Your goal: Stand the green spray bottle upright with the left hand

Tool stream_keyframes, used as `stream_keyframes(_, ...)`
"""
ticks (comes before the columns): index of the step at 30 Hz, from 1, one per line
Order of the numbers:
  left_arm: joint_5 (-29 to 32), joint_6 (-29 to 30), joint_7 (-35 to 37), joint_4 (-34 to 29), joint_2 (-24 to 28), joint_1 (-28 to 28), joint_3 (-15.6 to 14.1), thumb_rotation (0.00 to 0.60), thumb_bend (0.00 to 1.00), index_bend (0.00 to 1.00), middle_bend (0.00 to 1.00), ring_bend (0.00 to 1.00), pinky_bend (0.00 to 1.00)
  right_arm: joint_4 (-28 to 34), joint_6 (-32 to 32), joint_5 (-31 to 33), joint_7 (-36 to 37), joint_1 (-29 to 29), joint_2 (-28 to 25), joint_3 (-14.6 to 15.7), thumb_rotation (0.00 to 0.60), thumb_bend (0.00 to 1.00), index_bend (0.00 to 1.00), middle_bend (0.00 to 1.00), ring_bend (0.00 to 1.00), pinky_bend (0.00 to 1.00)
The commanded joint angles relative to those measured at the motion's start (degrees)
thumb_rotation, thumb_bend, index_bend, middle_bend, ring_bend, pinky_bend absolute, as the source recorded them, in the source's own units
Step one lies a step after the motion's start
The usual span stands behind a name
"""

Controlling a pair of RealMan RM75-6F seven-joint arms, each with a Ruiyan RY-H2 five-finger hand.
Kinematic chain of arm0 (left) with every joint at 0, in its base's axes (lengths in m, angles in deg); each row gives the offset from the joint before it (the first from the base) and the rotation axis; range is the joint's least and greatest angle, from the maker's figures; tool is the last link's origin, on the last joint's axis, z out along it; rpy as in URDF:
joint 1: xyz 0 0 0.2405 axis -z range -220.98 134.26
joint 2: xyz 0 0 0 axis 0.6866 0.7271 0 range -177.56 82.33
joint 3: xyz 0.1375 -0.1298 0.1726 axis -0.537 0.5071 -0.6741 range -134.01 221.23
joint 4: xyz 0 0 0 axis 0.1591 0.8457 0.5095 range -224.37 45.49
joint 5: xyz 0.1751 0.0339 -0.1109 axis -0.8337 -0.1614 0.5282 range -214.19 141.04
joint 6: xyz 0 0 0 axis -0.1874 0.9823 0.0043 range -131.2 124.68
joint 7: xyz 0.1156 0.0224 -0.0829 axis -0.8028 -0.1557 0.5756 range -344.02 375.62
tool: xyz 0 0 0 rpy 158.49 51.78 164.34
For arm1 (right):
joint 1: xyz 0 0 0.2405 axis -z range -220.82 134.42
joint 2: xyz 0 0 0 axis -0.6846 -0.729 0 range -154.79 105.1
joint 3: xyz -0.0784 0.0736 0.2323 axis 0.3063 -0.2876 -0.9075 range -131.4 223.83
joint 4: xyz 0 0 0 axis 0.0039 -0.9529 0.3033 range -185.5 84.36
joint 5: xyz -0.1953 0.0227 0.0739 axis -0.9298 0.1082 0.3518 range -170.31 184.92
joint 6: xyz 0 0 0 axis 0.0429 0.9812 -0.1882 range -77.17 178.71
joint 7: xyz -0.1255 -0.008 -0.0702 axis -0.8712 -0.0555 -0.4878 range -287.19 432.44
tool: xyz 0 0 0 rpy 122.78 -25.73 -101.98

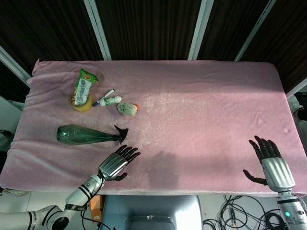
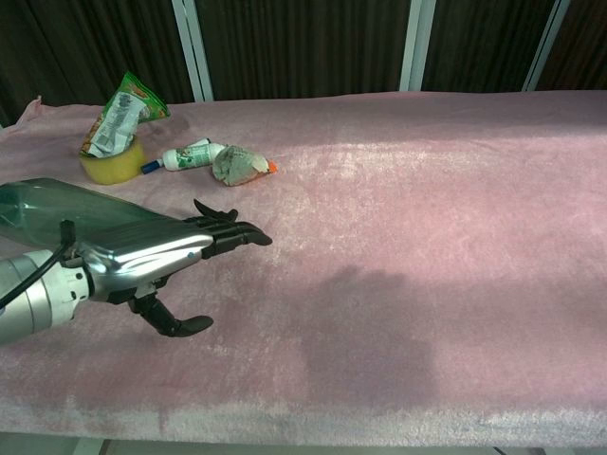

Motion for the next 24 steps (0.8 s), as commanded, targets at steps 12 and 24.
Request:
stream_keyframes(12, 1.9, 5.7, -5.4, 6.7, -1.3, 0.4, 2.1, 0.6, 0.36, 0.0, 0.0, 0.0, 0.0, 0.0, 1.1, -0.8, 1.8, 0.6, -1.0, 0.3, 0.6, 0.37, 0.0, 0.0, 0.0, 0.0)
stream_keyframes(24, 9.4, 9.4, -18.7, 20.3, -7.5, 0.7, 3.6, 0.6, 0.37, 0.03, 0.08, 0.0, 0.0, 0.2, 0.5, -1.0, 2.2, 0.4, -1.4, 0.7, 0.6, 0.37, 0.0, 0.0, 0.0, 0.0)
